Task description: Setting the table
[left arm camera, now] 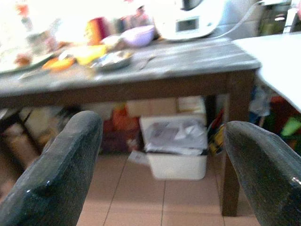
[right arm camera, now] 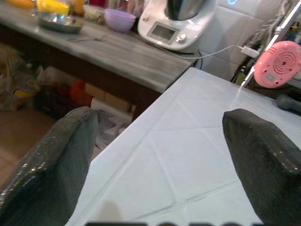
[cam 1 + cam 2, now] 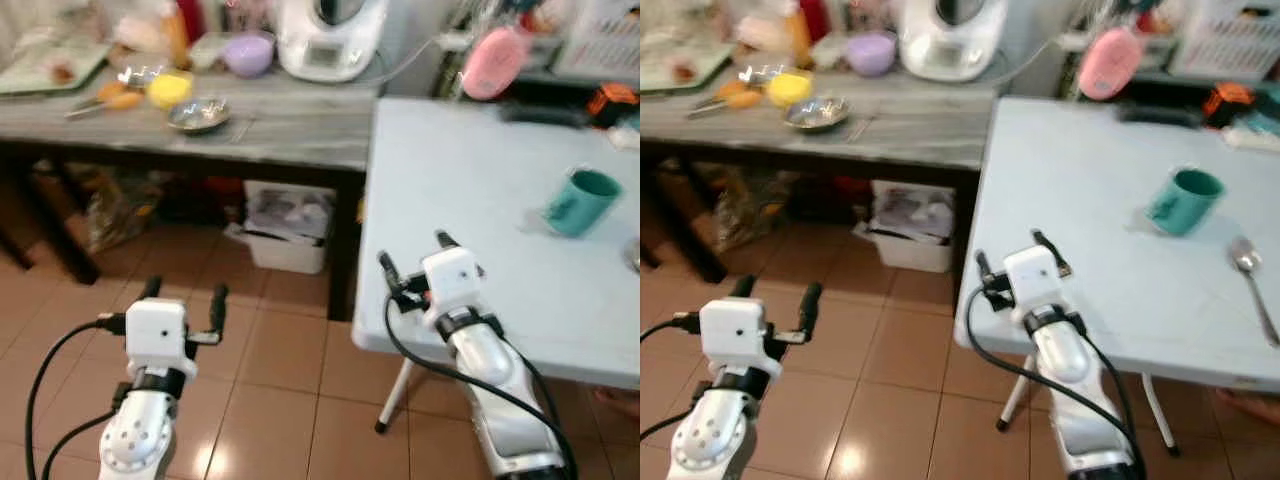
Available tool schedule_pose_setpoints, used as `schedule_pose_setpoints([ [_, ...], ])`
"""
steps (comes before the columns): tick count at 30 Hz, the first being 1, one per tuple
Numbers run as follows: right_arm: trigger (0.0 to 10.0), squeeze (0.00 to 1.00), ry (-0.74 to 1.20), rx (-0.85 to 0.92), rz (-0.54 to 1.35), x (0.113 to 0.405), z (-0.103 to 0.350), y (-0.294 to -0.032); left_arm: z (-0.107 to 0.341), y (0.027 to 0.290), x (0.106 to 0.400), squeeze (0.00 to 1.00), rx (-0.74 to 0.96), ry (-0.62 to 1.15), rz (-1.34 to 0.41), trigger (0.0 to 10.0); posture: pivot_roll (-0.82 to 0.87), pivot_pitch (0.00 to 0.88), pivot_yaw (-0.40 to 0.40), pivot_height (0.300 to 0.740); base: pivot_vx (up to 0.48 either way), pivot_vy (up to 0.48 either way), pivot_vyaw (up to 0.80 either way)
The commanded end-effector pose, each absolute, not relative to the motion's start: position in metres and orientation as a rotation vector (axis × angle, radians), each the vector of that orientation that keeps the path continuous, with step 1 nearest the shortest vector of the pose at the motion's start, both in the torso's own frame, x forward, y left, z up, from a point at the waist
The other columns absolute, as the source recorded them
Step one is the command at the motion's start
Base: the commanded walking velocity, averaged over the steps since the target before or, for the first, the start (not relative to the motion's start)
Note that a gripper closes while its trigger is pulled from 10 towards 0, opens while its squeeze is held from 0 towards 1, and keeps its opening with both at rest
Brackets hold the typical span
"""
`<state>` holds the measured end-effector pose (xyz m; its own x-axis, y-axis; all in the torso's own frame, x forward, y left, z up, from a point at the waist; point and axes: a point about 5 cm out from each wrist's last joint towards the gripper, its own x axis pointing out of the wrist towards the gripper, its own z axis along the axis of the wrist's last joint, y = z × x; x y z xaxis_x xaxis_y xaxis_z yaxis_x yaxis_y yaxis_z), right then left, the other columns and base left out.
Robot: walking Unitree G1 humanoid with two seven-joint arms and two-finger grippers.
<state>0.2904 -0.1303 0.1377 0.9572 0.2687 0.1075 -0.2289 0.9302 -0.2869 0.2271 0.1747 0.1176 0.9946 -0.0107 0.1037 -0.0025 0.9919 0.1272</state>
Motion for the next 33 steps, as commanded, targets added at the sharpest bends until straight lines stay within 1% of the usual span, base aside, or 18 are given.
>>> schedule_pose_setpoints([
  [1,10.0,0.0,-0.146,-0.291,0.229,0.29,0.139,-0.139,0.121,0.168,0.228,0.0,0.117,-0.12,-0.027,10.0,-0.09,0.089,0.035,0.74,0.352,0.0,-0.8],
  [3,10.0,0.0,-0.146,-0.29,0.232,0.291,0.139,-0.138,0.121,0.168,0.228,0.0,0.114,-0.117,-0.027,10.0,-0.09,0.091,0.035,0.74,0.343,0.0,-0.58],
  [9,10.0,0.0,-0.145,-0.293,0.24,0.291,0.139,-0.137,0.118,0.169,0.226,0.0,0.118,-0.101,-0.018,10.0,-0.09,0.097,0.03,0.74,0.302,0.0,0.0],
  [21,10.0,0.0,-0.156,-0.304,0.272,0.295,0.141,-0.128,0.115,0.17,0.225,0.0,0.11,-0.073,0.031,10.0,-0.07,0.1,0.018,0.74,0.0,0.0,0.0],
  [30,10.0,0.0,-0.16,-0.306,0.28,0.298,0.141,-0.125,0.117,0.17,0.224,0.0,0.115,-0.076,0.026,10.0,-0.07,0.096,0.021,0.74,0.0,0.0,0.0],
  [33,10.0,0.0,-0.162,-0.305,0.279,0.298,0.141,-0.124,0.117,0.17,0.225,0.0,0.116,-0.074,0.021,10.0,-0.06,0.094,0.026,0.74,0.0,-0.277,0.0],
])
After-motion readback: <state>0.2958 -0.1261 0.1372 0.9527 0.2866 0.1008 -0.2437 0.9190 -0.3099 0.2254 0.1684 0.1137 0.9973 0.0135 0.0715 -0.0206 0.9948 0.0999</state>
